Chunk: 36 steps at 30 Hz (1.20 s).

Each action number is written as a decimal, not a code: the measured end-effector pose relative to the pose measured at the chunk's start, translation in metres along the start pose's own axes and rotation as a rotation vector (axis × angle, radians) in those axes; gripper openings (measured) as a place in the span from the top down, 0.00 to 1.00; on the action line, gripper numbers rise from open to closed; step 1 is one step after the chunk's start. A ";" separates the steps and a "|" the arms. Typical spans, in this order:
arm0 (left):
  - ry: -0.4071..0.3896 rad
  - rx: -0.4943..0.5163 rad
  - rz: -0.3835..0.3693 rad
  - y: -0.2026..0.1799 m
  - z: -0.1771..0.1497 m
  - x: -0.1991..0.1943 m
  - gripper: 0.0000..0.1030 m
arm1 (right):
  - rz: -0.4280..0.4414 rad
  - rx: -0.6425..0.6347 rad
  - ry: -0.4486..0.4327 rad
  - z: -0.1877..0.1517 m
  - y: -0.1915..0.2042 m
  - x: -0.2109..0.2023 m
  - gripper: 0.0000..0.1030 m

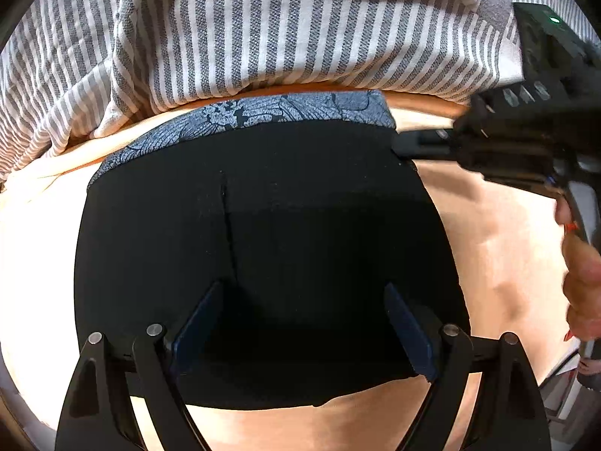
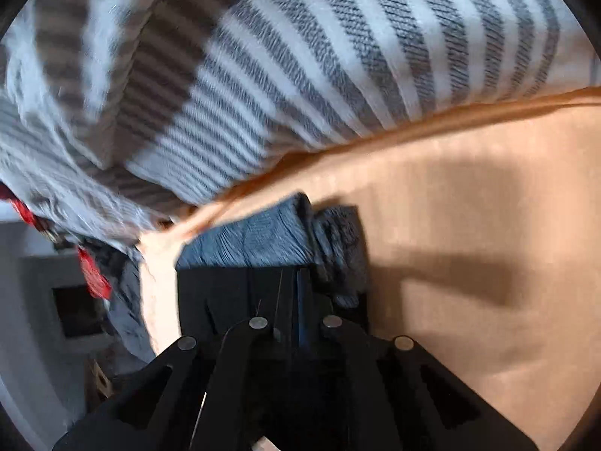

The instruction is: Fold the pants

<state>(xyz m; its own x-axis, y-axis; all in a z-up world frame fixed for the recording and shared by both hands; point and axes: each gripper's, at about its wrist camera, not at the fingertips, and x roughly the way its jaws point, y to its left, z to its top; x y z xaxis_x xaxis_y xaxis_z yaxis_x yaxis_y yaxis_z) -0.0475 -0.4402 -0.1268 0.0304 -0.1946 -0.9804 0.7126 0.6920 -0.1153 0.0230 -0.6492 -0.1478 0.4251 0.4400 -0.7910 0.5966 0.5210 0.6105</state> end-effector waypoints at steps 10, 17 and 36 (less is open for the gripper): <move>-0.006 -0.022 0.004 0.029 0.007 -0.018 0.14 | -0.095 -0.044 -0.015 -0.055 0.027 -0.035 0.90; -0.017 -0.047 0.015 0.057 0.009 -0.027 0.14 | -0.124 -0.040 0.034 -0.080 0.038 -0.007 0.86; -0.022 -0.070 -0.031 0.182 0.019 -0.024 0.14 | -0.060 -0.091 0.022 -0.061 0.007 -0.010 0.25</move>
<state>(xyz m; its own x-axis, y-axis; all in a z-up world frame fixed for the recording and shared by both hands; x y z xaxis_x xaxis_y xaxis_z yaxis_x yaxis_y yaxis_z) 0.0949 -0.3231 -0.1209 0.0245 -0.2315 -0.9725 0.6626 0.7322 -0.1576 -0.0190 -0.6058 -0.1331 0.3744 0.4215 -0.8259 0.5562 0.6106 0.5638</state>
